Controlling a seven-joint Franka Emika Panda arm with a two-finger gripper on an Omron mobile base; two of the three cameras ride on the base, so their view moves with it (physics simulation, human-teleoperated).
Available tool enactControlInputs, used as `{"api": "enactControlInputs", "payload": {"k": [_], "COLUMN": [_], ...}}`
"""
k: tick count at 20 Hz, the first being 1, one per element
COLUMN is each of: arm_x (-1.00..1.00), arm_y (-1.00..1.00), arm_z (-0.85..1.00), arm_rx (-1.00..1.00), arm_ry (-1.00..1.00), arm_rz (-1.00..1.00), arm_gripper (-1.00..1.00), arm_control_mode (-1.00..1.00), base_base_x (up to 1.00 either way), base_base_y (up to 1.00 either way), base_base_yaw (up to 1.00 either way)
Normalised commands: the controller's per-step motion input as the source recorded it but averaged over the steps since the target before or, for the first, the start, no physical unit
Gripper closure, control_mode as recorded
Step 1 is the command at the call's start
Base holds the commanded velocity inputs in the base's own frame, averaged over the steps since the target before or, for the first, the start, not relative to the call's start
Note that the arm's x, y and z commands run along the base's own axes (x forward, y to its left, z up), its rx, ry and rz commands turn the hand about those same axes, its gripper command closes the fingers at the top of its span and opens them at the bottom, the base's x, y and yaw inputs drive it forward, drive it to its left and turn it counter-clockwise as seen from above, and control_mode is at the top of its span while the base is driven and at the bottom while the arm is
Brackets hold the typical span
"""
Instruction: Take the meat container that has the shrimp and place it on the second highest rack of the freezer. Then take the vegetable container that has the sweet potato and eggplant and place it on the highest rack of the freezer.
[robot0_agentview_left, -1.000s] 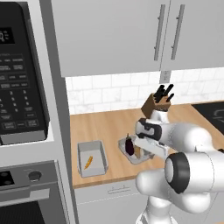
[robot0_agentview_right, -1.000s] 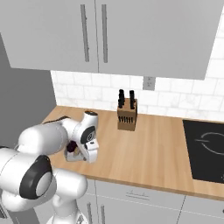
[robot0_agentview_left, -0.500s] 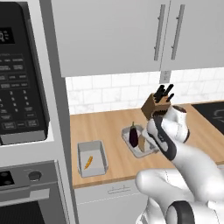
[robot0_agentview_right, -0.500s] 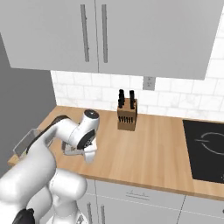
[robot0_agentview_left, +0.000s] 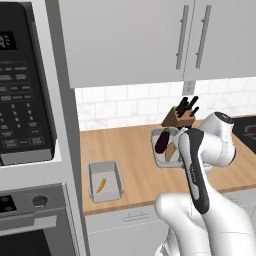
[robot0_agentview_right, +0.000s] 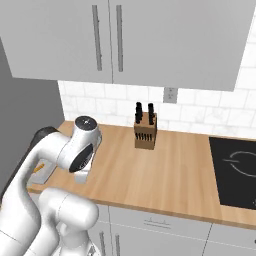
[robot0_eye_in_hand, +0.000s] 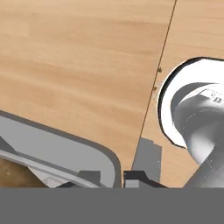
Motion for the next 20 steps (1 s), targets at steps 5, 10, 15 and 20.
{"api": "enactControlInputs", "payload": {"k": [5, 10, 15, 20], "arm_x": [-0.64, -0.54, -0.57, -0.61], "arm_y": [-0.01, 0.00, -0.01, 0.00], "arm_z": [0.98, 1.00, 0.75, 0.03], "arm_rx": [0.17, 0.07, 0.00, 0.00], "arm_ry": [-0.01, 0.05, 0.07, -0.30], "arm_rz": [-0.21, -0.11, 0.00, 0.00], "arm_gripper": [1.00, 1.00, 1.00, 1.00], "arm_control_mode": [-1.00, -1.00, -1.00, -1.00], "base_base_x": [0.00, 0.00, 0.00, 0.00], "base_base_y": [0.00, 0.00, 0.00, 0.00], "base_base_yaw": [0.00, 0.00, 0.00, 0.00]}}
